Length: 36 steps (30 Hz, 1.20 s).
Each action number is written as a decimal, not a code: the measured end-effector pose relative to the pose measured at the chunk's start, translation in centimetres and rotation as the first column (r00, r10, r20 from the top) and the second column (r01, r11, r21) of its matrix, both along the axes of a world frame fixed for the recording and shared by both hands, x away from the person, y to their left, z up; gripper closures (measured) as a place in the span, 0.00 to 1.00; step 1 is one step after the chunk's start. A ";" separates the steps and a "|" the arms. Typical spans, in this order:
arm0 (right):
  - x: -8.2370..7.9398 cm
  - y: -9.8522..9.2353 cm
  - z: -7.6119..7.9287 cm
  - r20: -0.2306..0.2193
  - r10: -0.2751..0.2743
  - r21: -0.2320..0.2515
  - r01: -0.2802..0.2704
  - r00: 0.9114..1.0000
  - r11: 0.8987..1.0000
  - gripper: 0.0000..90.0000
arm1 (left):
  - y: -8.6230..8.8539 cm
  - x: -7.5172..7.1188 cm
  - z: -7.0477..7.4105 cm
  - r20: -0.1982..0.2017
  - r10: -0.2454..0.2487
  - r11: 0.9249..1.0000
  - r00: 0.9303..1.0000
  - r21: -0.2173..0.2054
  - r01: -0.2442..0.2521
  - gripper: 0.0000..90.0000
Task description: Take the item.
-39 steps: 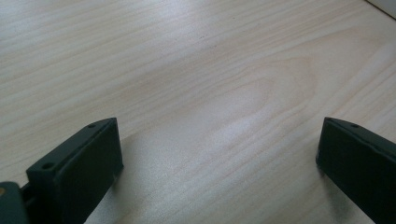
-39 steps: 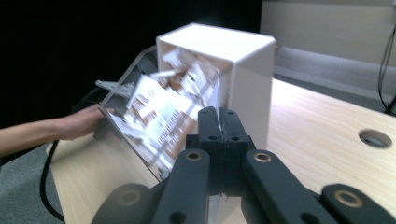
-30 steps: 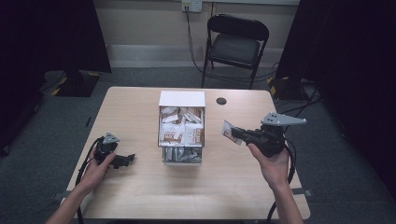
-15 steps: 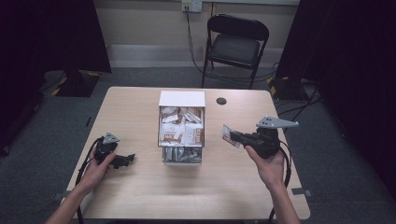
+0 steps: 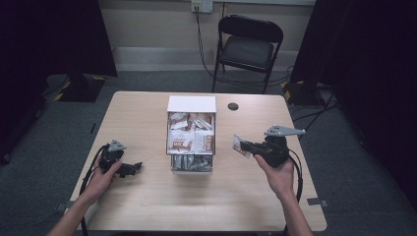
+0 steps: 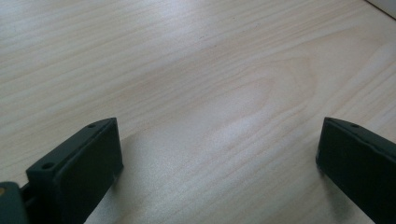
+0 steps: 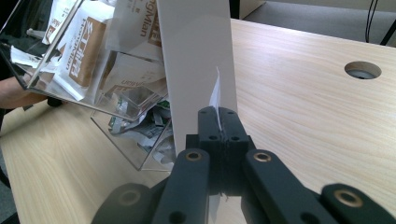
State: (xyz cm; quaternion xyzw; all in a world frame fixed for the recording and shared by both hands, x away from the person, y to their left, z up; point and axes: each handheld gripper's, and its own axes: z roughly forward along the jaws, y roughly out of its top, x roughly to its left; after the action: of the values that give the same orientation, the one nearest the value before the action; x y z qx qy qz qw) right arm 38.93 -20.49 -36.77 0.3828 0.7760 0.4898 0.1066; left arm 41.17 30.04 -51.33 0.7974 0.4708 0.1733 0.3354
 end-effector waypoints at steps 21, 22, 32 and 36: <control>3.0 1.7 -3.6 -0.053 -0.001 -0.049 -0.002 0.999 0.999 1.00 | 0.0 0.0 0.0 0.000 0.000 1.000 1.000 0.000 0.000 0.00; 3.3 2.0 -4.1 -0.061 -0.004 -0.070 -0.001 0.998 0.998 1.00 | 0.0 0.0 0.0 0.000 0.000 1.000 1.000 0.001 0.000 0.00; 5.2 3.7 -7.1 -0.119 0.019 -0.116 -0.033 0.993 0.993 1.00 | 0.0 0.0 0.0 0.000 0.000 1.000 1.000 0.000 0.000 0.00; 5.3 3.7 -8.3 -0.138 0.014 -0.108 -0.030 0.990 0.994 1.00 | 0.0 0.0 0.0 0.000 0.000 1.000 1.000 0.000 0.000 0.00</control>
State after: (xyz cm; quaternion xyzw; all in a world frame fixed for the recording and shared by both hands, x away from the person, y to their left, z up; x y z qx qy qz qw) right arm 44.21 -16.76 -45.08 0.4006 0.8114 0.4201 0.0684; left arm 41.17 30.05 -51.33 0.7974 0.4708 0.1732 0.3354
